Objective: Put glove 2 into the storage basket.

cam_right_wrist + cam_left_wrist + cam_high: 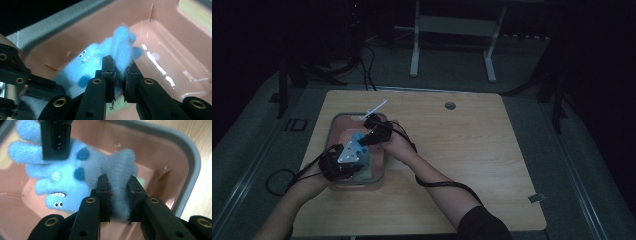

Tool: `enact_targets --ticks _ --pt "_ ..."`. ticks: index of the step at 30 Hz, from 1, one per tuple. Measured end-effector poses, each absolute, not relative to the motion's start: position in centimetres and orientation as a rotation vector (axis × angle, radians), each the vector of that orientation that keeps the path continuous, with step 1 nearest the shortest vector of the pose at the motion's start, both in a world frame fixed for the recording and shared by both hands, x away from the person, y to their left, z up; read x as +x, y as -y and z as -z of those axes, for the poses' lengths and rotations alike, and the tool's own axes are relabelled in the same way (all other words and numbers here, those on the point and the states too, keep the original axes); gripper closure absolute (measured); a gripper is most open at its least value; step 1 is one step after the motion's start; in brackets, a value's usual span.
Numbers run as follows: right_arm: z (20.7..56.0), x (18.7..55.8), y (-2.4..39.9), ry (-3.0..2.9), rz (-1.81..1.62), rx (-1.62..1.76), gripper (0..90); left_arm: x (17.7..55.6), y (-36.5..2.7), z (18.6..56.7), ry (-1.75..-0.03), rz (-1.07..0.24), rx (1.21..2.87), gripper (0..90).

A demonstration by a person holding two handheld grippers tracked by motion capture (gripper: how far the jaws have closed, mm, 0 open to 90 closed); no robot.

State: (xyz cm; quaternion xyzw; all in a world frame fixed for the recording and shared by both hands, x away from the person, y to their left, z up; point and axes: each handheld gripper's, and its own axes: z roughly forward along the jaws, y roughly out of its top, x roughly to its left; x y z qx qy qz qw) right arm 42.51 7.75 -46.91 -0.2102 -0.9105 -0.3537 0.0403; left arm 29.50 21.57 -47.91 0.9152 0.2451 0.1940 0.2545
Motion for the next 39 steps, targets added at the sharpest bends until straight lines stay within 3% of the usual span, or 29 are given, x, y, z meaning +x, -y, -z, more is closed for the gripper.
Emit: enact_targets --ticks 14,23,27,36,39 --pt "48.5 42.2 -8.1 2.823 0.987 -0.664 77.7 30.2 -21.3 49.6 -0.700 -0.412 2.499 75.4" --pt "48.3 42.5 -7.1 2.785 1.019 -0.687 49.9 30.4 -21.3 49.6 -0.704 -0.385 2.503 70.2" --pt "47.4 42.5 -6.2 2.778 1.070 -0.678 43.5 30.4 -21.5 49.3 -0.729 -0.369 2.478 60.5" --pt "45.8 41.6 -4.4 2.742 1.158 -0.625 31.6 30.8 -21.9 47.7 -0.866 -0.383 2.384 15.0" --pt "45.5 41.3 -4.0 2.726 1.173 -0.566 24.7 30.7 -21.6 47.6 -0.882 -0.423 2.368 8.3"
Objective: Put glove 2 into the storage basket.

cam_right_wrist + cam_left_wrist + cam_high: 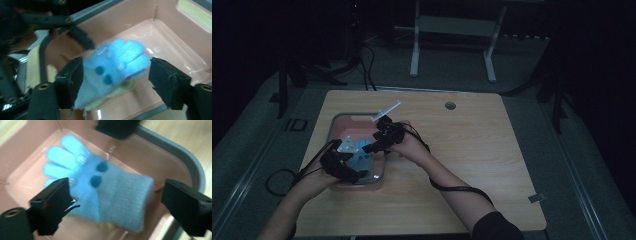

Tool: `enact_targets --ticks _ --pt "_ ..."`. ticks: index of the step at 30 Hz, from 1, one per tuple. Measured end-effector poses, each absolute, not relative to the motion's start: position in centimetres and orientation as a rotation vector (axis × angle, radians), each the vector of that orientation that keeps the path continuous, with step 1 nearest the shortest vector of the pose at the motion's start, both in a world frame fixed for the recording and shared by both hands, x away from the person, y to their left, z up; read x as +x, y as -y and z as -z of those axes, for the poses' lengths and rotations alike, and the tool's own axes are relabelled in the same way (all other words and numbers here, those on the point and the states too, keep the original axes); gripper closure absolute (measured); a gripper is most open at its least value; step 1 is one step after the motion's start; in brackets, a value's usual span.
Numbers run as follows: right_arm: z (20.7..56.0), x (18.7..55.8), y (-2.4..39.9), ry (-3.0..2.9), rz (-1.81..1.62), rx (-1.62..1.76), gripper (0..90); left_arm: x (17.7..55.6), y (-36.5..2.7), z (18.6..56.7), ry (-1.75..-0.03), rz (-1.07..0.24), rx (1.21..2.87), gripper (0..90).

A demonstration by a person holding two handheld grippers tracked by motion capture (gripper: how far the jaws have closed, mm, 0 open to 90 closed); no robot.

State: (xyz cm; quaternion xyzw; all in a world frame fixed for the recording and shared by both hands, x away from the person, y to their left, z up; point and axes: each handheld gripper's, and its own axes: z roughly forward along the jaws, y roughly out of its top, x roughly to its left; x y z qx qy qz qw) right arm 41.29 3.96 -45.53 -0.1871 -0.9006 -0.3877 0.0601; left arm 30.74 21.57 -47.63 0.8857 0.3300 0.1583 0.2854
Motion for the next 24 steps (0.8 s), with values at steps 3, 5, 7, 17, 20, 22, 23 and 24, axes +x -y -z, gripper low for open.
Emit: enact_targets --ticks 3,5,7,17,20,22,23,24 --pt "45.5 41.1 -3.6 2.716 1.201 -0.529 20.2 30.6 -21.1 47.4 -0.874 -0.456 2.339 7.4" --pt "45.4 41.0 -3.4 2.723 1.205 -0.521 19.7 30.4 -20.8 47.2 -0.863 -0.442 2.318 7.5" --pt "45.4 41.0 -3.1 2.710 1.217 -0.514 18.3 30.3 -20.6 47.0 -0.860 -0.479 2.308 7.5" --pt "45.6 40.7 -1.5 2.728 1.220 -0.490 16.6 29.8 -19.9 46.7 -0.853 -0.442 2.283 7.2" --pt "45.7 40.8 -1.1 2.724 1.229 -0.489 15.2 29.7 -19.6 46.6 -0.866 -0.438 2.274 7.2" --pt "45.7 40.8 -0.8 2.733 1.227 -0.493 15.2 29.6 -19.4 46.5 -0.861 -0.426 2.267 7.2" --pt "45.7 40.8 -0.7 2.736 1.228 -0.490 15.2 29.5 -19.3 46.5 -0.861 -0.441 2.269 7.2" --pt "45.8 40.8 -0.6 2.737 1.227 -0.493 15.2 29.4 -19.1 46.5 -0.860 -0.452 2.272 7.2"
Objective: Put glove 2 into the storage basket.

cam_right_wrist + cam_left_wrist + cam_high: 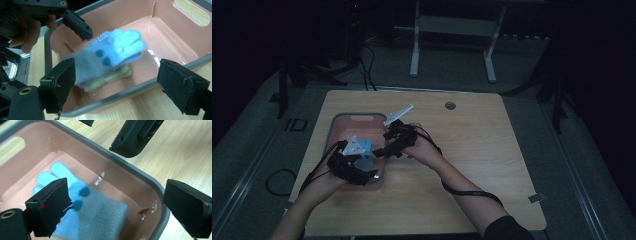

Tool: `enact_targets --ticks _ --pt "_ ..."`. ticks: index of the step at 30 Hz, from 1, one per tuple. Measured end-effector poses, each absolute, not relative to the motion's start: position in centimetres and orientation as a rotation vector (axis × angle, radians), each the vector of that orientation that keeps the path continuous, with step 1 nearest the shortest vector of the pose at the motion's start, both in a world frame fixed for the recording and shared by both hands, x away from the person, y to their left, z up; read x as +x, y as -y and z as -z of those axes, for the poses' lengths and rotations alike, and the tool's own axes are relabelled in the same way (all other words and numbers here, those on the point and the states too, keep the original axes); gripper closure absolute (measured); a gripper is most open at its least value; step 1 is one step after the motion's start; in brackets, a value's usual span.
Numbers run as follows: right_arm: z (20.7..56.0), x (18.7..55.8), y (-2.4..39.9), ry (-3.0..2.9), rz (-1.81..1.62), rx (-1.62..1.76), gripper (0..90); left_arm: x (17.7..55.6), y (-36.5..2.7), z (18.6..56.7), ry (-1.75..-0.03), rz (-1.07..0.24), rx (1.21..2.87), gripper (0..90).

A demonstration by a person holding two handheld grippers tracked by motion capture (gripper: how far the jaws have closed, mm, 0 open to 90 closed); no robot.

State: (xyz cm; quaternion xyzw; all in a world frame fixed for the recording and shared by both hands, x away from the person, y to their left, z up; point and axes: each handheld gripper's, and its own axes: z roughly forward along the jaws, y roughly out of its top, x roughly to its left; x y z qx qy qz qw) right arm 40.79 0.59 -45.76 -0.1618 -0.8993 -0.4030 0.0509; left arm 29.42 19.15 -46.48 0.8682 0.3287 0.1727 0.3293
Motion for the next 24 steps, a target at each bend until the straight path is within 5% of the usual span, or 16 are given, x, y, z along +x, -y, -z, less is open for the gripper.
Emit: enact_targets --ticks 24 --pt "46.0 40.7 5.9 2.783 1.238 -0.559 15.0 28.8 -14.0 45.8 -0.741 -0.383 2.288 7.2"
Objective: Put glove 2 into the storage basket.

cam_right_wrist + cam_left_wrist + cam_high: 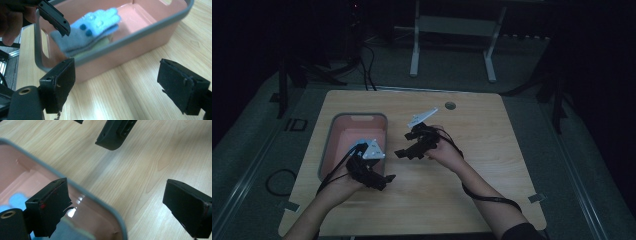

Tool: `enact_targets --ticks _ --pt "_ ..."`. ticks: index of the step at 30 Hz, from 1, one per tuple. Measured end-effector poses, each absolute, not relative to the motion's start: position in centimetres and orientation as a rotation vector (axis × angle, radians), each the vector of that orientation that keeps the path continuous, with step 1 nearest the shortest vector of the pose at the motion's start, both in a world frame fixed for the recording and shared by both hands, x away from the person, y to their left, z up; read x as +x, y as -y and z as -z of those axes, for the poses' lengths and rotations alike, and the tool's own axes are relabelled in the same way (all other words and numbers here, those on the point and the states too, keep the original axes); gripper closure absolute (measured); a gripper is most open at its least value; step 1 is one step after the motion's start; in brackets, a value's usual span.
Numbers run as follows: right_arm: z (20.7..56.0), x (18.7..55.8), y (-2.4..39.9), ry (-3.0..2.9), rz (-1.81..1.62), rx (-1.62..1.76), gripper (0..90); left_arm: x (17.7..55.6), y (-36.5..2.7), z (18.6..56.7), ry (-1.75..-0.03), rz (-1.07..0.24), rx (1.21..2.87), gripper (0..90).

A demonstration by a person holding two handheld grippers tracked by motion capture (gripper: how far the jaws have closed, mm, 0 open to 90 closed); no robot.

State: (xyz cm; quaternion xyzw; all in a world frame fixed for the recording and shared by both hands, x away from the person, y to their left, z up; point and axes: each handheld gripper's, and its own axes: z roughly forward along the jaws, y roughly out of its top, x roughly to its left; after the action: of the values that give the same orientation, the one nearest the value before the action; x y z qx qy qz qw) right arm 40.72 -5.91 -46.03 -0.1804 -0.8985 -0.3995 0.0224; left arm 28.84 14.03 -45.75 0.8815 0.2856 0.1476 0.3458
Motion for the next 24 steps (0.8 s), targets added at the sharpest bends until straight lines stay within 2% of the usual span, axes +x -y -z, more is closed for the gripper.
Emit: enact_targets --ticks 24 --pt "48.6 39.3 14.2 2.767 1.249 -0.685 14.8 28.0 -6.7 46.6 -0.524 -0.242 2.318 7.2"
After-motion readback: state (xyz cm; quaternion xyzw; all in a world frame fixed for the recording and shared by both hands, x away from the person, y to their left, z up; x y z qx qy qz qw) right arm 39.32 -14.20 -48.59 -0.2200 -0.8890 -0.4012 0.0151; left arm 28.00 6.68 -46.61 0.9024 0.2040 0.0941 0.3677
